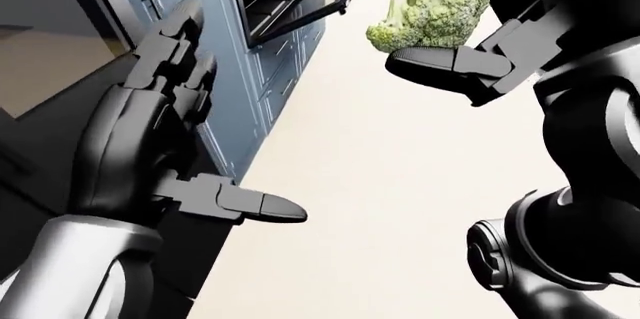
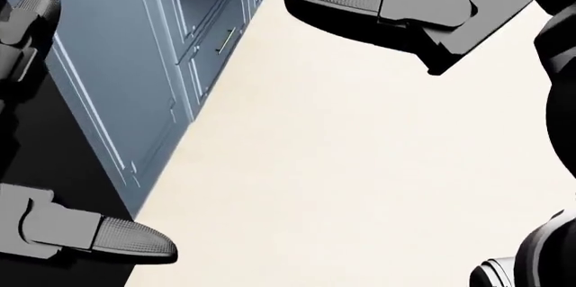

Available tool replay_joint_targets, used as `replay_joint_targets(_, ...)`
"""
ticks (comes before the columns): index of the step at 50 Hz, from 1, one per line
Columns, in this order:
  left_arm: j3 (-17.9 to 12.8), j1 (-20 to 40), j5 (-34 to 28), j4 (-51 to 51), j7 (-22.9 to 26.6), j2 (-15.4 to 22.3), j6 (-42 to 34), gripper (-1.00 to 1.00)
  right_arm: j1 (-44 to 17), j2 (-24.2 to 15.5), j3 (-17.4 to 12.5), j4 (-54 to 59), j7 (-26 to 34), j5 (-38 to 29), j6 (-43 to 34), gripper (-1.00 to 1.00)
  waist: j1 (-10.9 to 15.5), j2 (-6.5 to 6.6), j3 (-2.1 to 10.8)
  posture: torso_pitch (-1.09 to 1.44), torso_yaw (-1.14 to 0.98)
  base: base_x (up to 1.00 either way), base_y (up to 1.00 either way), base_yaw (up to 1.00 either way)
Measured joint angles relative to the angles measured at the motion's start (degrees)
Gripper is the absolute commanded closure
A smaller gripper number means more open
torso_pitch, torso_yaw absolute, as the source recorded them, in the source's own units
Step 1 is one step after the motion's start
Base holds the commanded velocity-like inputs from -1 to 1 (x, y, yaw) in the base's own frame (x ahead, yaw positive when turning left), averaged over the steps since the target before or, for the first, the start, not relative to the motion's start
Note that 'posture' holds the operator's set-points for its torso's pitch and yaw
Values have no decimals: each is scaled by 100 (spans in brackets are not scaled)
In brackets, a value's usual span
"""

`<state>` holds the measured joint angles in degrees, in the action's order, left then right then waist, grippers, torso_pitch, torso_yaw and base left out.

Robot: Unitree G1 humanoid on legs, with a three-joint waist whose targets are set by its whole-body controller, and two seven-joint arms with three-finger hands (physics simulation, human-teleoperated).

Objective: Place the broccoli on the top rack of the oven.

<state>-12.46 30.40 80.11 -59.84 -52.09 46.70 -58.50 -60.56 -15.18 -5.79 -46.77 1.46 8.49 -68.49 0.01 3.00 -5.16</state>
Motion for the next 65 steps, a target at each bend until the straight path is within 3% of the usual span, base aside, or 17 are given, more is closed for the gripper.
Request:
replay_joint_targets(2, 55, -89, 15, 26, -22, -20, -64, -100, 116, 34, 118, 60, 38, 25, -42, 100, 10, 56, -81, 0, 0, 34, -44, 0)
replay_joint_targets(6, 21, 5, 43, -3, -16, -4, -70, -100, 58, 10, 163, 106, 112, 12, -41, 100, 25, 81, 156, 0, 0, 43, -35, 0)
replay_joint_targets(11, -57, 43, -6, 2, -22, 68, 51, -100, -33, 0, 93, -39, 136, -125, 163, 100, 144, -451, 155, 0, 0, 46, -20, 0)
replay_joint_targets(13, 77, -48, 1, -13, -1, -38, 34, -100, 112, -13, 54, -14, 153, -173, 110, 100, 43, -424, 27, 0, 0, 46, -21, 0)
replay_joint_targets(15, 192, -52, 45, -9, 50, -45, -28, -100, 130, -14, 40, 59, 159, -234, 12, 100, -3, -468, 32, 0, 0, 46, -20, 0)
replay_joint_targets(27, 155, -32, -119, -14, 77, -21, 63, -100, 25, 20, 113, 39, 313, -418, 129, 100, -92, 44, 144, 0, 0, 46, -16, 0)
replay_joint_targets(29, 133, -88, -108, 9, 62, -32, 43, -100, 94, 58, 175, 50, 344, -441, 120, 100, -11, -92, -23, 0, 0, 41, 0, 0)
replay_joint_targets(30, 144, -134, -100, 19, 48, -32, 19, -100, 126, 67, 233, 69, 374, -438, 88, 100, 26, -61, -105, 0, 0, 38, 0, 0)
replay_joint_targets(34, 105, -56, -63, 12, 25, 27, 8, -100, 80, 21, 344, 69, 501, -484, 47, 100, 13, 98, 104, 0, 0, 34, 0, 0)
replay_joint_targets(39, 51, -15, -100, -4, 15, 48, 97, -100, 23, -20, 301, -84, 622, -746, 169, 100, 99, -202, 131, 0, 0, 31, 16, 0)
replay_joint_targets(42, 217, -71, -53, 4, 20, -65, 28, -100, 183, -28, 295, 11, 719, -895, 132, 100, 28, -341, -69, 0, 0, 31, 35, 0)
replay_joint_targets(46, 196, -55, -21, -16, 77, -23, -31, -100, 118, 12, 365, 135, 855, -1076, 41, 100, 39, -396, 81, 0, 0, 30, 62, 0)
replay_joint_targets(52, 99, -27, -47, -16, 42, -4, 49, -100, 38, 55, 290, -77, 988, -1262, 189, 100, -8, -220, 153, 0, 0, 27, 59, 0)
replay_joint_targets(58, 104, -20, -48, -16, 75, -7, 11, -100, 28, 111, 294, 43, 1068, -1429, 157, 100, 4, 224, 197, 0, 0, 13, 44, 0)
replay_joint_targets(60, 89, -73, -49, 16, 52, -30, -22, -100, 107, 183, 336, 17, 1104, -1438, 117, 100, 69, 191, 104, 0, 0, 6, 5, 0)
replay_joint_targets(62, 102, -85, -26, 52, 15, -26, -92, -100, 86, 221, 417, 60, 1159, -1388, 52, 100, 78, 298, -16, 0, 0, 3, 0, 0)
replay_joint_targets(65, 48, 0, -43, 24, -2, -34, -96, -100, 19, 184, 435, 27, 1194, -1375, 102, 100, -16, 216, -10, 0, 0, 1, 0, 0)
